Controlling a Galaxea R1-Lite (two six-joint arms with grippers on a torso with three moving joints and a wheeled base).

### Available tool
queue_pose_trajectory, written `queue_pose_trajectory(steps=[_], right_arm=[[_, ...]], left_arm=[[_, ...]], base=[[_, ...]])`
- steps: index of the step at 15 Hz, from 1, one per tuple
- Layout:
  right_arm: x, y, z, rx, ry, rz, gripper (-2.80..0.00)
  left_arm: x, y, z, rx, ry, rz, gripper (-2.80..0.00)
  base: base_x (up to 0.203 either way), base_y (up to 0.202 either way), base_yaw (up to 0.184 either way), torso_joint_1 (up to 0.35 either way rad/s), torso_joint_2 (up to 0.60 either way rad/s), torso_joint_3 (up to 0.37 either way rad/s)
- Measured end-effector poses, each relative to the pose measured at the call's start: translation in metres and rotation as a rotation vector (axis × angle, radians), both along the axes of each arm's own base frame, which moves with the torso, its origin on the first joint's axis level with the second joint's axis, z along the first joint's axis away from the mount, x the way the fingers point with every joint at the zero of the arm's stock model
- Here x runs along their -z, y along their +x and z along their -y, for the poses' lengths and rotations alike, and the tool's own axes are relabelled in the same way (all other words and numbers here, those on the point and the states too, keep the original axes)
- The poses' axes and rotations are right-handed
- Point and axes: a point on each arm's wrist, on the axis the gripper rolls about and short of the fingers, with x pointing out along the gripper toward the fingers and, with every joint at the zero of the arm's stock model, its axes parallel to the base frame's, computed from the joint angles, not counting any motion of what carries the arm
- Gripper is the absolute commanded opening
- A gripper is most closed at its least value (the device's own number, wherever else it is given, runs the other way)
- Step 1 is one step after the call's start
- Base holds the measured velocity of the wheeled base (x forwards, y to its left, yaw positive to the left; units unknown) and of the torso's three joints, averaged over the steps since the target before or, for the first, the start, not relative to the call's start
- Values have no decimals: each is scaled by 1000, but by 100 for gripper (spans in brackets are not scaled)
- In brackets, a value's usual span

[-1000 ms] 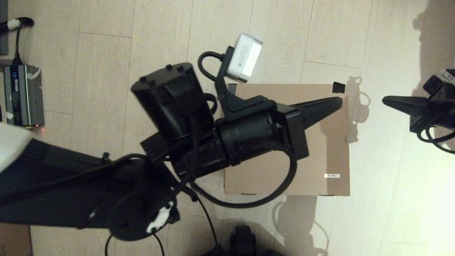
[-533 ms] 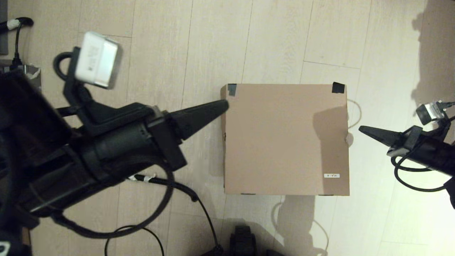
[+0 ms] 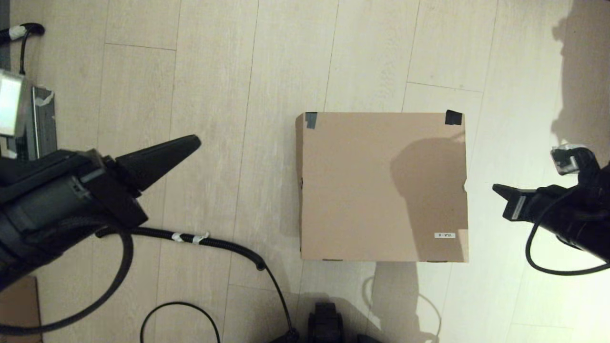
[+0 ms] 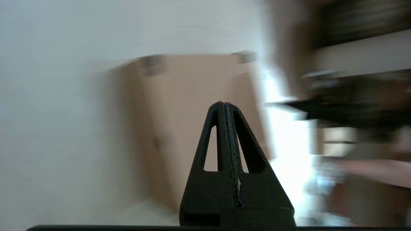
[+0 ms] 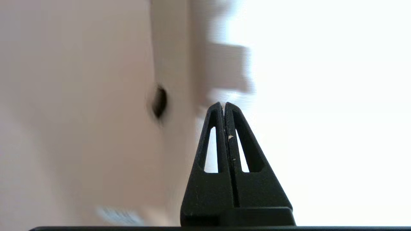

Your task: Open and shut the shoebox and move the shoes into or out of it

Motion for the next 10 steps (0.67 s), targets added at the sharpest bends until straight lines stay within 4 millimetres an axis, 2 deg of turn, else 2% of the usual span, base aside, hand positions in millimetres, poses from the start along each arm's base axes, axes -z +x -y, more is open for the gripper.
queue_pose_trajectory(steps=[2,3,5,7,10], right_arm=[[-14,-41,-6,28,-197,51,-280],[-17,-68,-9,26,-269,83,-280],[-12,-116,-12,21,-331,129,-280],[1,-164,-14,22,-335,164,-280],[28,-223,-17,17,-316,183,-280]], left_arm=[[15,-8,-33,-242,98,-18,-280],[25,-21,-49,-363,158,-22,-280],[48,-56,-68,-520,239,-37,-280],[77,-97,-73,-615,266,-67,-280],[121,-142,-71,-684,247,-160,-280]], base=[[0,0,0,0,0,0],[0,0,0,0,0,0],[0,0,0,0,0,0],[0,0,0,0,0,0],[0,0,0,0,0,0]])
